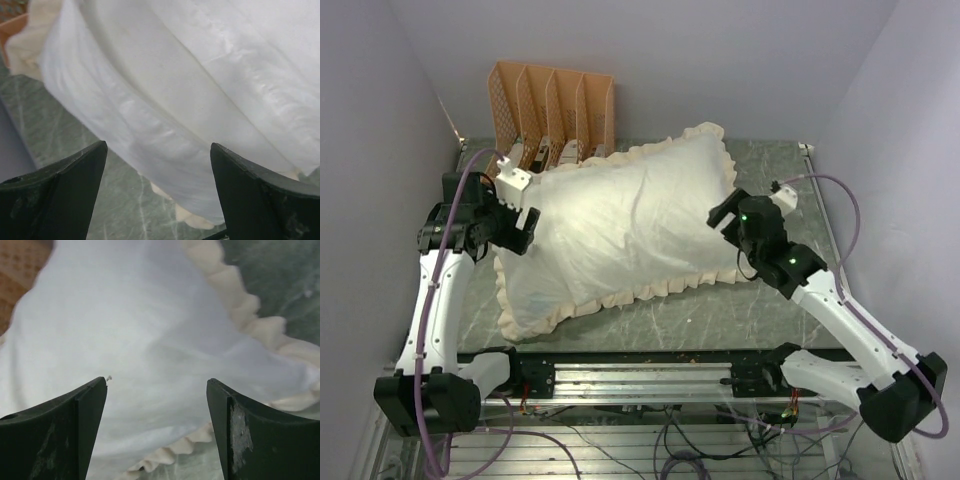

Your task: Remove the pillowcase from the pillow

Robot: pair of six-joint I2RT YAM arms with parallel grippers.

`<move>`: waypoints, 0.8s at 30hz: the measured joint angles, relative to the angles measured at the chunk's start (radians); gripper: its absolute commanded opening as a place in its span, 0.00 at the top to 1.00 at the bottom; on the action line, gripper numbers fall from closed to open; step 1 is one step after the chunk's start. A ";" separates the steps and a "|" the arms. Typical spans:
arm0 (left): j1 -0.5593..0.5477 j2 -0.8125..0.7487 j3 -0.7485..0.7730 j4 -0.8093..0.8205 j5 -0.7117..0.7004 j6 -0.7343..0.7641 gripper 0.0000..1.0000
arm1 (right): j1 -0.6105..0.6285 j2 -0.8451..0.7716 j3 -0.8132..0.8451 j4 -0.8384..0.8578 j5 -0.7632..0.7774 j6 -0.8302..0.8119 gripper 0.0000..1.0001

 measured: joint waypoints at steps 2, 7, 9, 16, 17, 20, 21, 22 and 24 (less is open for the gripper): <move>0.000 0.016 -0.006 -0.005 0.026 -0.010 0.07 | 0.086 0.027 0.061 -0.014 0.057 -0.004 0.18; 0.000 0.111 -0.040 0.011 0.032 -0.053 0.17 | 0.330 0.176 0.204 -0.023 0.188 -0.043 0.17; 0.000 0.149 -0.044 0.028 0.034 -0.080 0.25 | 0.416 0.254 0.255 -0.015 0.224 -0.077 0.17; 0.002 0.150 -0.062 0.078 0.000 -0.153 0.69 | 0.604 0.554 0.472 0.063 0.239 -0.278 0.17; 0.008 0.130 -0.077 0.092 -0.018 -0.156 0.72 | 0.618 0.600 0.516 0.073 0.229 -0.309 0.17; 0.034 0.060 -0.121 0.116 -0.055 -0.160 0.75 | 0.645 0.739 0.663 0.082 0.208 -0.391 0.17; 0.049 0.035 -0.134 0.119 -0.069 -0.159 0.76 | 0.652 0.786 0.714 0.085 0.204 -0.418 0.17; 0.065 0.014 -0.145 0.121 -0.083 -0.158 0.76 | 0.660 0.831 0.763 0.083 0.204 -0.444 0.17; 0.115 -0.027 -0.172 0.124 -0.098 -0.154 0.77 | 0.676 0.917 0.859 0.072 0.206 -0.488 0.17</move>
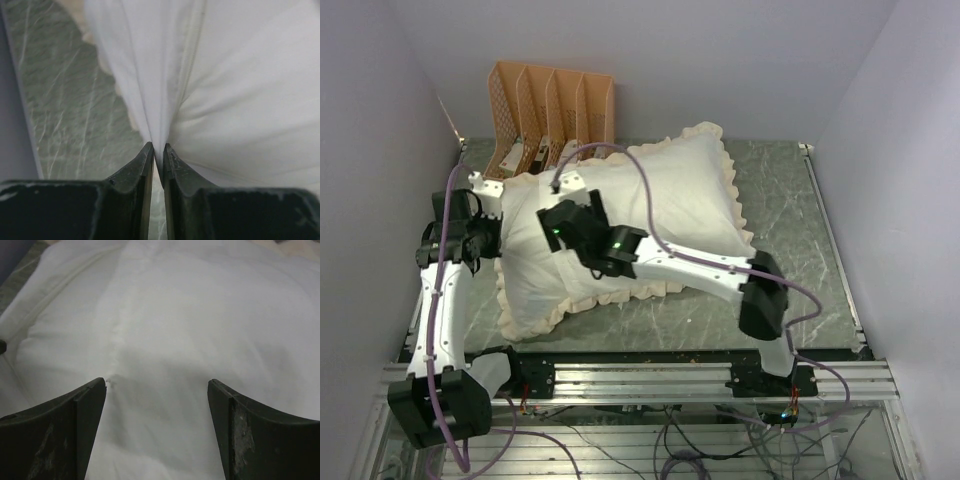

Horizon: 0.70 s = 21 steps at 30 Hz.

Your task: Remove the pillowcase from the pillow

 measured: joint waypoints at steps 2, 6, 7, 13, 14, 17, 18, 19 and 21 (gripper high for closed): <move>0.043 -0.015 -0.016 -0.002 0.000 0.006 0.78 | 0.018 0.098 0.109 -0.008 0.003 -0.041 0.17; 0.118 0.005 -0.021 -0.010 0.023 0.024 0.83 | 0.040 0.241 0.269 -0.051 0.013 -0.102 0.20; 0.133 0.014 -0.021 -0.011 0.031 0.029 0.83 | 0.042 0.268 0.303 -0.063 0.020 -0.114 0.22; 0.174 0.059 -0.022 -0.014 0.064 0.058 0.89 | 0.036 0.348 0.418 -0.130 0.096 -0.167 0.66; 0.174 0.061 -0.023 -0.014 0.067 0.063 0.89 | 0.029 0.344 0.413 -0.135 0.100 -0.164 0.76; 0.175 0.065 -0.024 -0.014 0.087 0.085 0.91 | -0.006 0.295 0.332 -0.126 0.093 -0.142 0.97; 0.176 0.068 -0.024 -0.014 0.099 0.091 0.92 | -0.024 0.262 0.283 -0.115 0.088 -0.134 1.00; 0.177 0.072 -0.024 -0.014 0.112 0.095 0.93 | -0.041 0.228 0.235 -0.108 0.083 -0.127 1.00; 0.177 0.089 -0.013 -0.023 0.139 0.097 0.93 | -0.066 0.156 0.155 -0.090 0.065 -0.117 1.00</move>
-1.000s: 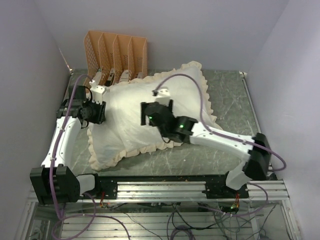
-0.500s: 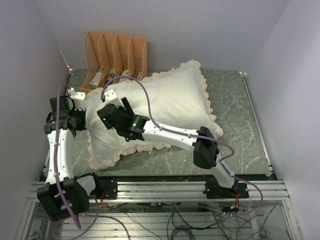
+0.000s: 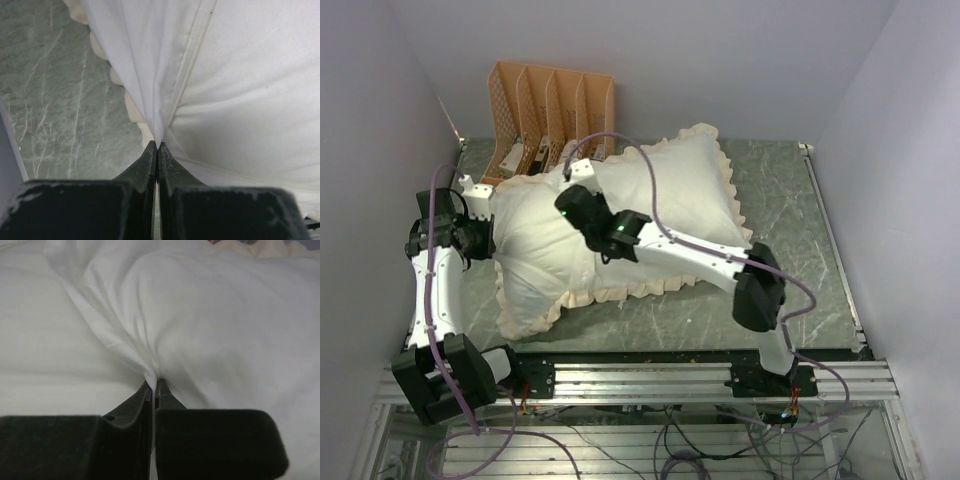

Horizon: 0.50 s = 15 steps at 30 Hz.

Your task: Remove the pillowcase from the pillow

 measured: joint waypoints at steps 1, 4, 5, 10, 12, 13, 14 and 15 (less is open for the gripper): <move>0.000 0.014 0.016 -0.010 0.012 -0.001 0.93 | -0.007 -0.027 -0.025 0.003 -0.005 0.004 1.00; -0.029 0.060 0.093 -0.035 0.026 -0.011 0.93 | -0.020 -0.126 -0.092 0.004 -0.041 0.027 1.00; -0.049 0.078 0.133 -0.043 0.022 -0.018 0.93 | -0.019 -0.153 -0.108 0.007 -0.064 0.037 1.00; -0.172 0.179 0.404 -0.112 0.005 -0.051 0.93 | -0.002 -0.288 -0.180 0.037 -0.209 0.091 1.00; -0.192 0.229 0.548 -0.157 0.000 -0.063 0.93 | 0.000 -0.326 -0.180 0.047 -0.245 0.108 1.00; -0.198 0.261 0.643 -0.196 -0.002 -0.066 0.93 | 0.000 -0.344 -0.177 0.048 -0.257 0.114 1.00; -0.203 0.297 0.750 -0.227 -0.005 -0.066 0.93 | -0.003 -0.353 -0.174 0.048 -0.262 0.116 1.00; -0.209 0.337 0.878 -0.253 -0.007 -0.065 0.93 | -0.008 -0.367 -0.167 0.047 -0.268 0.121 1.00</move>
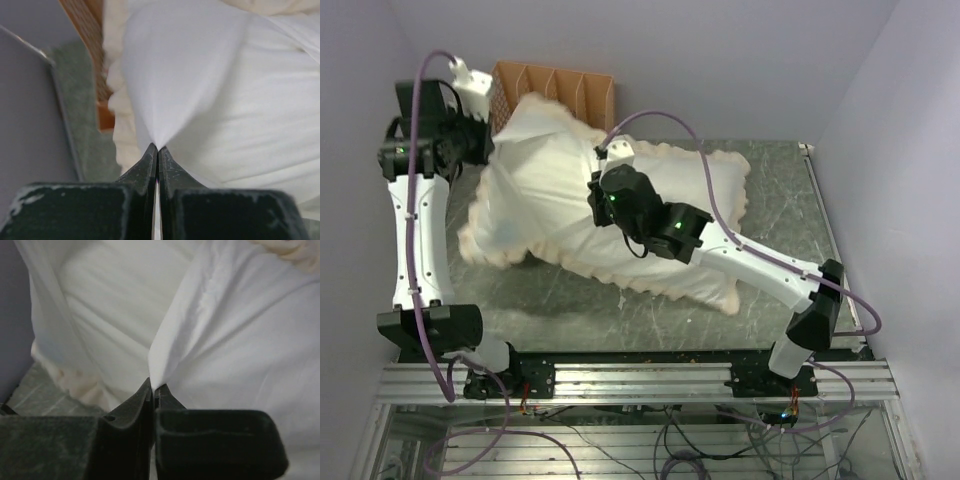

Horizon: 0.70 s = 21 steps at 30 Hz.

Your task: Remove the pillowcase from the pillow

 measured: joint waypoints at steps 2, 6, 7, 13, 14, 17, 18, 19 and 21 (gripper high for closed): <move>-0.006 0.038 0.154 -0.010 -0.002 0.011 0.93 | -0.005 -0.016 0.013 -0.002 -0.013 0.013 1.00; -0.027 0.034 0.328 0.029 0.002 0.069 0.93 | 0.006 -0.057 0.023 -0.010 -0.063 0.038 0.92; -0.030 0.003 0.321 0.061 0.010 0.091 0.93 | 0.010 -0.068 0.023 -0.012 -0.076 0.043 0.84; -0.030 -0.210 0.158 0.277 0.129 0.150 0.93 | 0.015 -0.155 0.022 -0.014 -0.115 0.046 0.40; -0.029 -0.225 0.165 0.314 0.166 0.142 0.93 | 0.015 -0.177 0.022 -0.014 -0.118 0.037 0.36; -0.030 -0.214 0.235 0.386 0.243 0.097 0.93 | 0.014 -0.228 0.031 -0.006 -0.131 0.012 0.25; -0.030 -0.204 0.262 0.413 0.262 0.077 0.93 | 0.014 -0.237 0.040 -0.005 -0.136 0.002 0.23; -0.030 -0.197 0.279 0.441 0.272 0.061 0.93 | 0.014 -0.243 0.054 -0.002 -0.144 -0.013 0.21; -0.030 -0.183 0.307 0.496 0.283 0.025 0.93 | 0.014 -0.245 0.096 0.005 -0.163 -0.047 0.18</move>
